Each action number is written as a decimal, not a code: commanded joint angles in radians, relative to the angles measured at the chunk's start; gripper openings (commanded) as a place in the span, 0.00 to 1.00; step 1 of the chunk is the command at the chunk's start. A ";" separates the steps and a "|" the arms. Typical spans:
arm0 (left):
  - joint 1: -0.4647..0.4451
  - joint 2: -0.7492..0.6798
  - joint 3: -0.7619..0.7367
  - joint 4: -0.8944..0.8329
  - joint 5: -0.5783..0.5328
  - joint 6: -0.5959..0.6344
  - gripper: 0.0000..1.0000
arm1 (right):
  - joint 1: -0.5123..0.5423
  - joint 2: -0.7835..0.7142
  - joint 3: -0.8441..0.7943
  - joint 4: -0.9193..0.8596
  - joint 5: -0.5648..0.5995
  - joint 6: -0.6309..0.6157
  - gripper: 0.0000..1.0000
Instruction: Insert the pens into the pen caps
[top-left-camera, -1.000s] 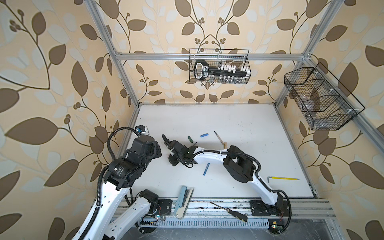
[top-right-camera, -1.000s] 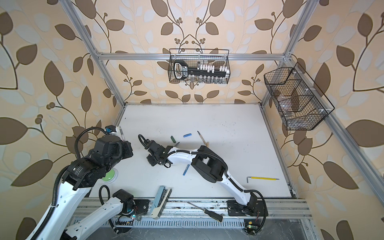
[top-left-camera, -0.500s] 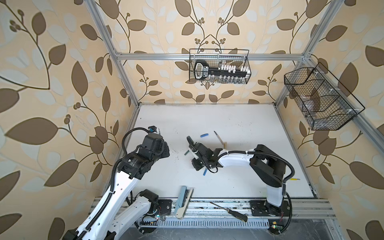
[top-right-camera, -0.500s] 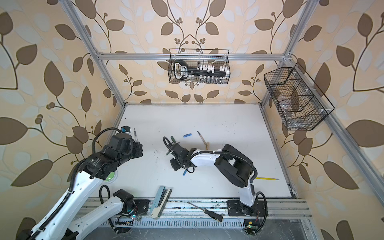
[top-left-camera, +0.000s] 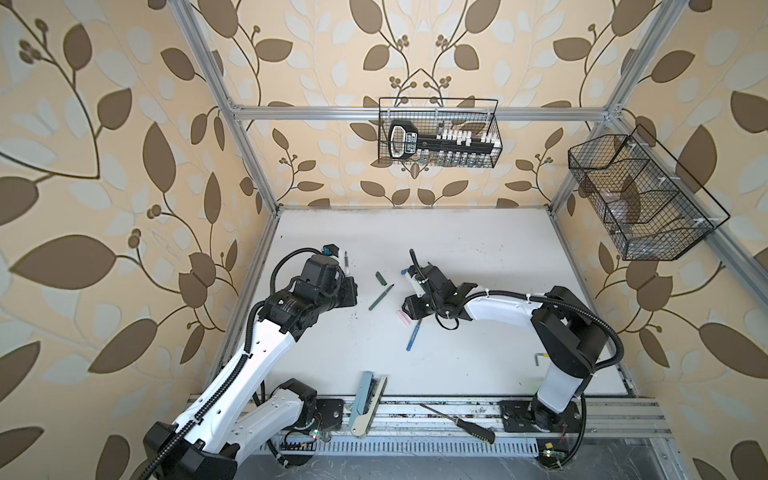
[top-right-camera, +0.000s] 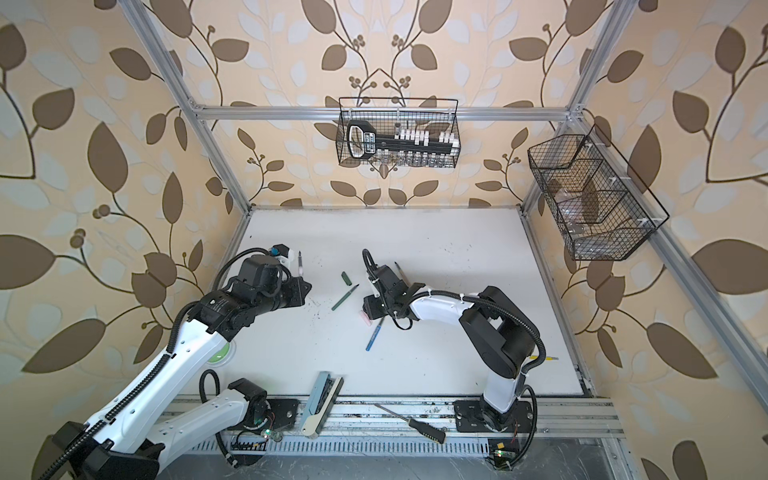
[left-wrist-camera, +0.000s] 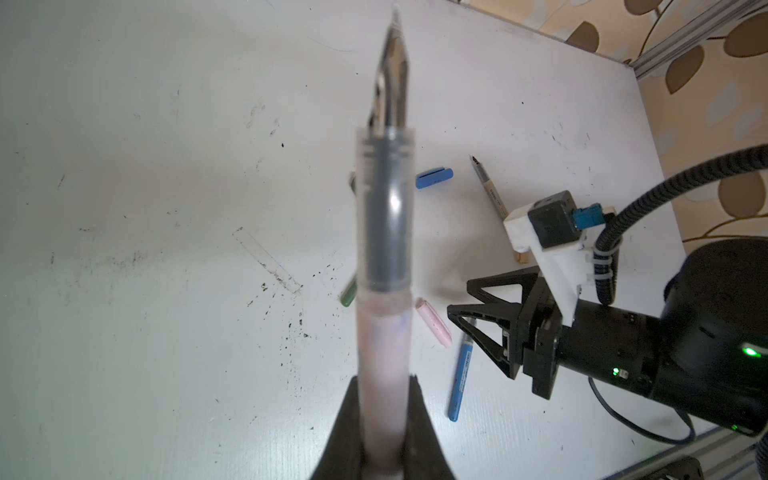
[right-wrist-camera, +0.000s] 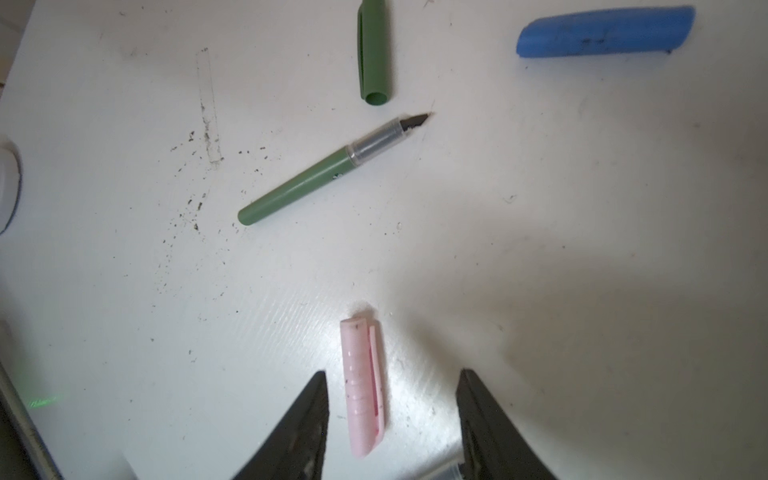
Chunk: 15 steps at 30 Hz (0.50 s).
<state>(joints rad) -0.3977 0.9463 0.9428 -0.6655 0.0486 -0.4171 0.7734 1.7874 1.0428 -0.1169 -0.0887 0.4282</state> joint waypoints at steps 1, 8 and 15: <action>0.005 -0.019 -0.005 0.031 0.025 0.031 0.10 | 0.009 0.050 0.064 -0.027 -0.053 -0.020 0.52; 0.005 -0.043 -0.006 0.010 0.000 0.034 0.10 | 0.031 0.200 0.183 -0.072 -0.118 -0.044 0.52; 0.005 -0.062 -0.008 -0.009 -0.012 0.036 0.11 | 0.077 0.235 0.239 -0.108 -0.183 -0.051 0.52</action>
<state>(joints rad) -0.3977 0.9043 0.9424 -0.6708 0.0490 -0.4026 0.8364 2.0033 1.2697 -0.1703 -0.2222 0.3920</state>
